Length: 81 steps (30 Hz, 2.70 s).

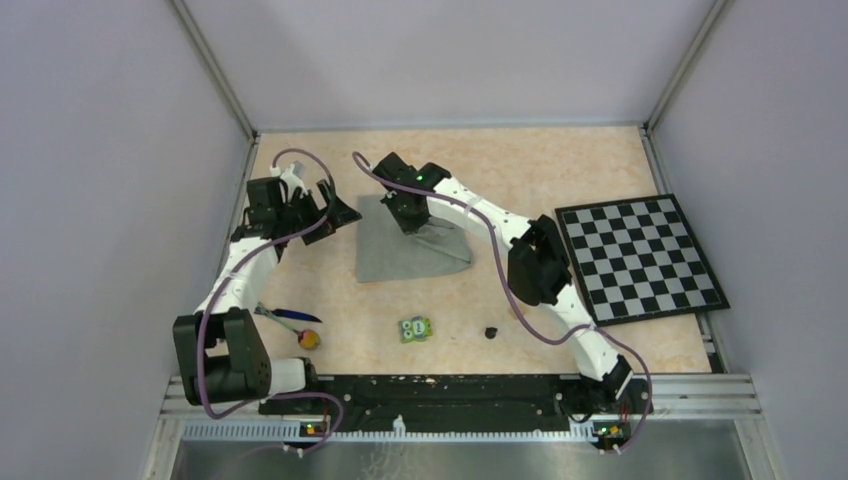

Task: Fold the napkin into a case and place the utensils inside
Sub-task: Fold the rectangle-folded napkin at the center of the board, then smooth out the square-folded napkin at the center of the board.

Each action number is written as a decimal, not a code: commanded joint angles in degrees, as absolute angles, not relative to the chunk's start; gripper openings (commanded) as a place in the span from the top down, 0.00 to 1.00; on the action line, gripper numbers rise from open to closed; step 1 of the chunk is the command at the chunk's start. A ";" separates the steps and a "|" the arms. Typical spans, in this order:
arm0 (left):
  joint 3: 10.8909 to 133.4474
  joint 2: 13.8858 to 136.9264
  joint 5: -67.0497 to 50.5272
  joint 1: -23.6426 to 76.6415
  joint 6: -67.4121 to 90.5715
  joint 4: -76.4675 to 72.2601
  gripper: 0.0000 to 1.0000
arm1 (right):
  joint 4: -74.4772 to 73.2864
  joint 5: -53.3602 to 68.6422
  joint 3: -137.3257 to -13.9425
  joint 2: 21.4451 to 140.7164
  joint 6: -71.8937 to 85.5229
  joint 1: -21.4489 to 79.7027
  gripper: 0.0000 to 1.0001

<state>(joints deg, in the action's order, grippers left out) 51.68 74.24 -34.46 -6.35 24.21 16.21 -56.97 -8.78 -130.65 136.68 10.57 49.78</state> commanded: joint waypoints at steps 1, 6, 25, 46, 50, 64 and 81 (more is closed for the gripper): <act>48.08 79.59 -37.83 -6.51 29.65 12.86 0.03 | -56.16 -9.16 -133.98 133.47 14.03 50.01 1.00; 41.39 82.98 -29.85 -4.27 35.93 8.60 0.20 | -55.74 -8.61 -133.35 132.01 14.89 50.01 1.00; 39.69 88.79 -21.88 -0.72 37.91 10.27 0.50 | -49.41 -0.86 -132.31 132.21 19.99 50.05 1.00; 44.56 75.37 -25.09 -0.96 30.83 17.64 0.32 | -25.77 28.97 -101.52 108.85 24.67 38.76 0.39; 45.42 77.93 -36.97 -0.76 30.11 11.60 0.27 | -16.77 34.34 -86.19 104.00 26.51 32.28 0.40; 48.20 95.47 -32.09 8.92 29.54 10.34 0.48 | -2.96 37.79 -73.07 112.90 27.48 30.41 0.72; 64.02 87.74 -17.58 18.56 8.26 23.57 0.27 | -8.68 37.72 -62.83 105.38 19.97 30.88 0.74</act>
<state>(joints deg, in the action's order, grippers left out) 55.05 83.37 -23.24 13.04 21.82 19.03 -8.73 38.17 -61.80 108.07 22.50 30.52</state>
